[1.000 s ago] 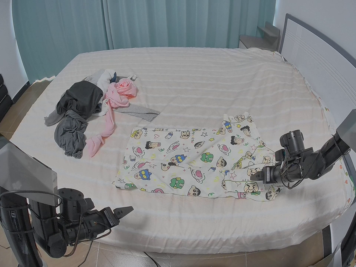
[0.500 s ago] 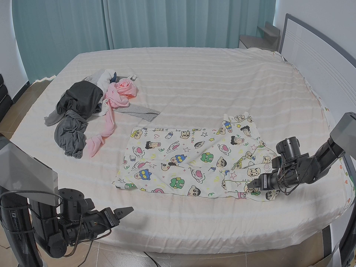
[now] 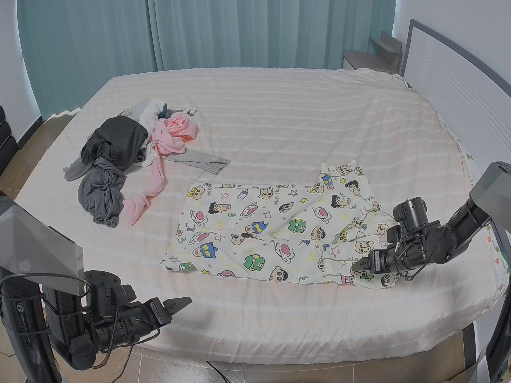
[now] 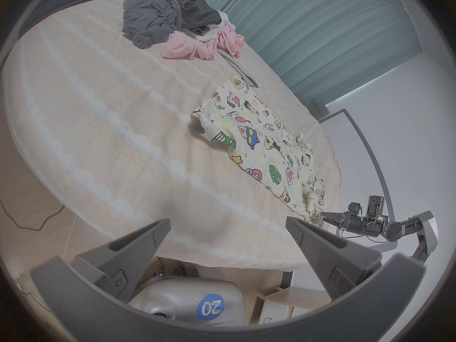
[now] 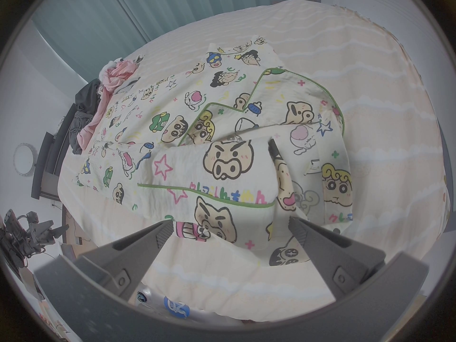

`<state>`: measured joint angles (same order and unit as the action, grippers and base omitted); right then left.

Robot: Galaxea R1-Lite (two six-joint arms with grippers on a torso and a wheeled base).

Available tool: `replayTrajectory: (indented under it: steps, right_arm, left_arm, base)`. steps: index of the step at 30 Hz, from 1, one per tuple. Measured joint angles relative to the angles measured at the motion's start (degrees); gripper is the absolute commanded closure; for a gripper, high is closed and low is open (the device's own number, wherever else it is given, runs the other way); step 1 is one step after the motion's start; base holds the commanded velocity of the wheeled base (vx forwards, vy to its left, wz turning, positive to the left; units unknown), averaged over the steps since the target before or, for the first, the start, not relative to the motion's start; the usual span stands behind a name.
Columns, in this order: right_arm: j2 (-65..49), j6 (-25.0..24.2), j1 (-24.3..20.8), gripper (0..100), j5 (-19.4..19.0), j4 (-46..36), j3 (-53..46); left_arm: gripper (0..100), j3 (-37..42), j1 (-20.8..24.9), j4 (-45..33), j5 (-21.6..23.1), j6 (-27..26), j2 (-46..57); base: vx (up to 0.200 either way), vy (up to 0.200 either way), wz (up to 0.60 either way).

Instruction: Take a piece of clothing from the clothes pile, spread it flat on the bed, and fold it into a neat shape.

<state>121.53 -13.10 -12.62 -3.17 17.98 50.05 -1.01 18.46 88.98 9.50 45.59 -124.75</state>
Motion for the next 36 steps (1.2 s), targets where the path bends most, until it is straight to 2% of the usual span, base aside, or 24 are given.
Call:
replayTrajectory:
  steps: [12, 13, 36]
  right_arm:
    - [2.6, -0.2, -0.6, 0, 0.1, 0.1, 2.7]
    - [2.7, -0.2, -0.7, 100, 0.1, 0.1, 2.8]
    - [0.3, -1.6, -0.3, 100, -0.7, -0.7, 1.1]
  left_arm:
    - [0, 0.0, 0.0, 0.0, 0.0, 0.0, 0.0]
    - [0, 0.0, 0.0, 0.0, 0.0, 0.0, 0.0]
    - [0, 0.0, -0.1, 0.0, 0.0, 0.0, 0.0]
  base:
    - [0.0, 0.0, 0.0]
    - [0.0, 0.0, 0.0]
    - [0.0, 0.0, 0.0]
